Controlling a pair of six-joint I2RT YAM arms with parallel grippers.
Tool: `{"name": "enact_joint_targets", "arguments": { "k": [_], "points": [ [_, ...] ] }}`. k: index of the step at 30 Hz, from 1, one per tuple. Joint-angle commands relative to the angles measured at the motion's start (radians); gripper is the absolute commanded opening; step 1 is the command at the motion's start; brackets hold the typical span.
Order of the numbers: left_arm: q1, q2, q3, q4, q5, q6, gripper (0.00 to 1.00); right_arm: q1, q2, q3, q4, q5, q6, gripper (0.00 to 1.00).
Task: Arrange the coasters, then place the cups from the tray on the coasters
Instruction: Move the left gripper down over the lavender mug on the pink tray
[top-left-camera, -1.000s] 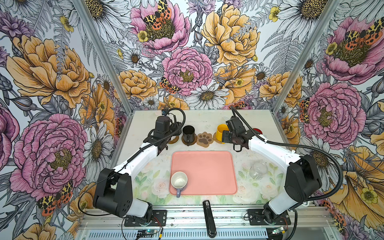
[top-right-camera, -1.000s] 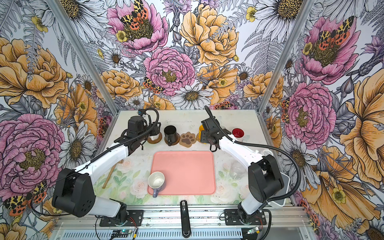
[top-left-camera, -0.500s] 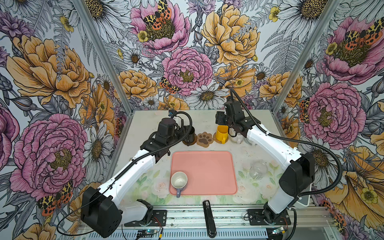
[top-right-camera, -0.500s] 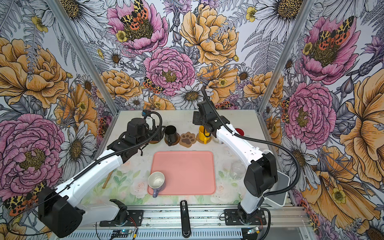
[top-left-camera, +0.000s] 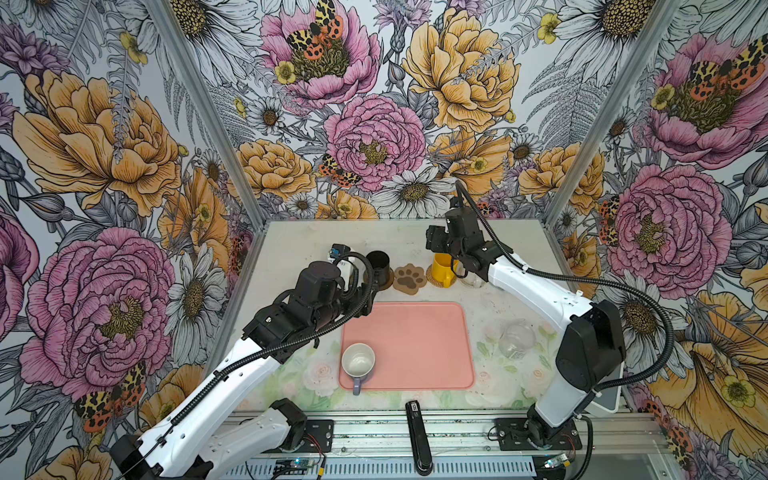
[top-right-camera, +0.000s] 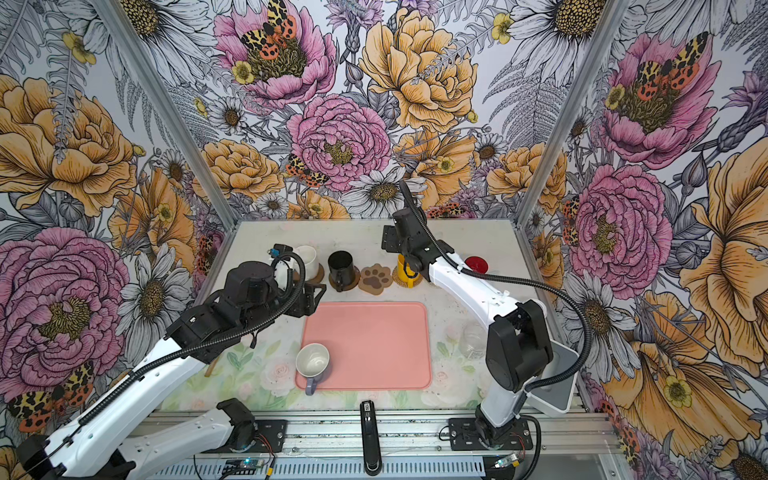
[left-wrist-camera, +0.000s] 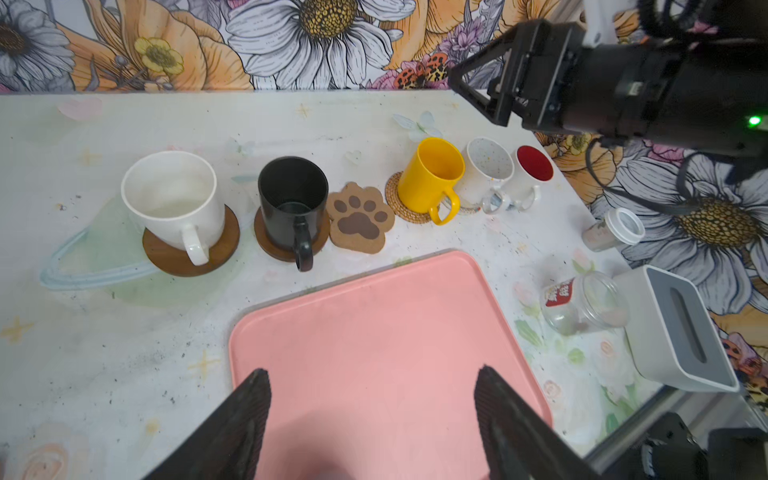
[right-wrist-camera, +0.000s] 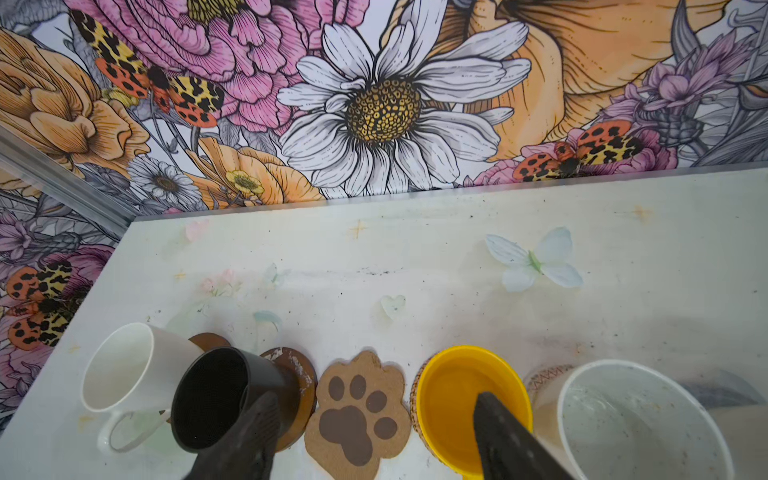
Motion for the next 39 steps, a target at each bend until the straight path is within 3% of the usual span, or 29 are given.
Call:
{"name": "enact_joint_targets", "arguments": {
  "k": [1, 17, 28, 39],
  "points": [
    [-0.052, -0.038, -0.005, -0.164, -0.033, -0.085, 0.8, -0.015, -0.059, -0.031, 0.073, 0.007, 0.017, 0.78],
    [-0.292, -0.057, -0.06, -0.445, -0.052, -0.326, 0.82, -0.043, -0.109, -0.119, 0.14, -0.018, 0.032, 0.81],
    [-0.38, 0.013, -0.133, -0.454, 0.012, -0.388, 0.82, -0.047, -0.106, -0.125, 0.146, -0.037, 0.037, 0.81],
    [-0.392, 0.022, -0.232, -0.45, 0.079, -0.468, 0.83, -0.054, -0.08, -0.116, 0.152, -0.062, 0.04, 0.81]
  ]
}}
